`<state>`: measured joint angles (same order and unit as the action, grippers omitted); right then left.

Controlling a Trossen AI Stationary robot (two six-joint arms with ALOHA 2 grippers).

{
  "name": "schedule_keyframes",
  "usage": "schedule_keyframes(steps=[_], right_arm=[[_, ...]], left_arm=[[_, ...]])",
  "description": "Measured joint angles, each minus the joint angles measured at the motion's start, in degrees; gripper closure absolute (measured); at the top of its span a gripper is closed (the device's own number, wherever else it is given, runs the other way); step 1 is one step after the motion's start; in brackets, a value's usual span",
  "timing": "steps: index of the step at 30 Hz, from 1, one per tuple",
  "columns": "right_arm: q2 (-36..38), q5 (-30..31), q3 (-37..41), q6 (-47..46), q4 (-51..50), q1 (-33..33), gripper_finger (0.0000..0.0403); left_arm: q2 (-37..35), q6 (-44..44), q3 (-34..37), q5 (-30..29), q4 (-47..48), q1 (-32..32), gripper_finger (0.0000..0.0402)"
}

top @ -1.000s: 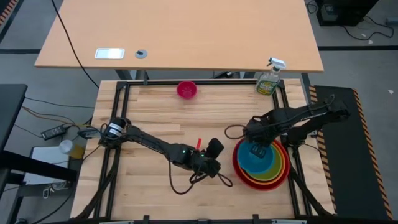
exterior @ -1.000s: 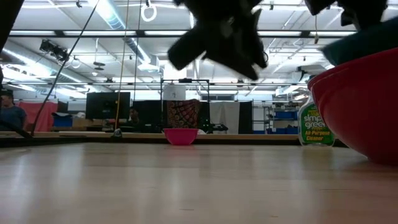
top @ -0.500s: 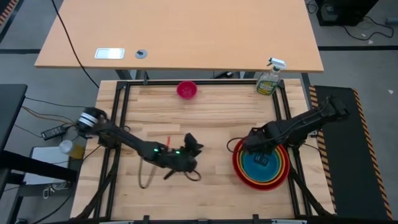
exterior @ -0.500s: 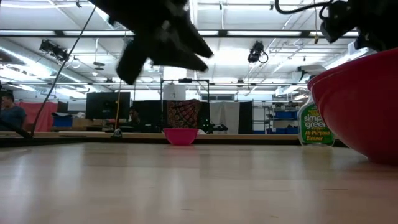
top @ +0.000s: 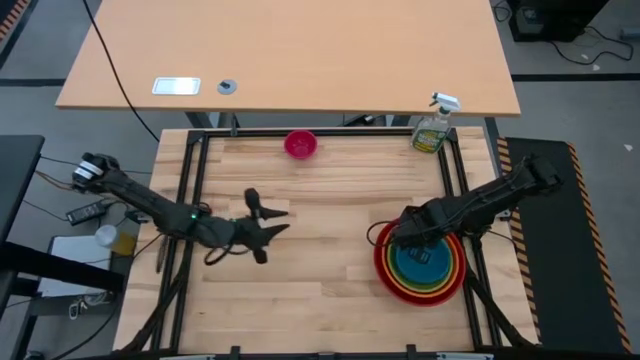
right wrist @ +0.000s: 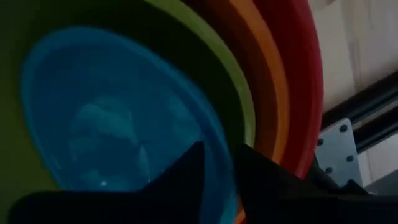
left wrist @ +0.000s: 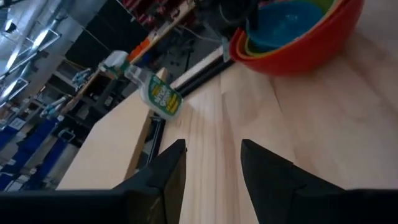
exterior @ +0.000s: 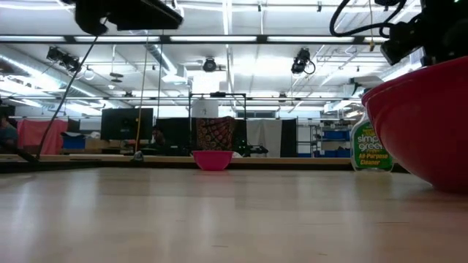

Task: Nest bowls inside each other
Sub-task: Stack the blue bowl on the green bowl

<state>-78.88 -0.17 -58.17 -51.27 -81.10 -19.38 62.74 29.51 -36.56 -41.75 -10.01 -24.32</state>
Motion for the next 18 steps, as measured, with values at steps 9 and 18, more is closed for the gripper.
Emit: schedule_keyframes(steps=[9, 18], right_arm=[[0.3, -5.4, -7.0, -4.3, -8.1, 4.6, 0.0246], [-0.2, 3.5, -8.4, -3.8, -8.7, 5.3, 0.0249]], left_arm=[[-10.2, -0.8, 3.0, 0.0, 0.8, -1.6, 0.0247], [-10.8, -1.1, 3.0, 0.0, 2.6, -3.9, 0.0247]])
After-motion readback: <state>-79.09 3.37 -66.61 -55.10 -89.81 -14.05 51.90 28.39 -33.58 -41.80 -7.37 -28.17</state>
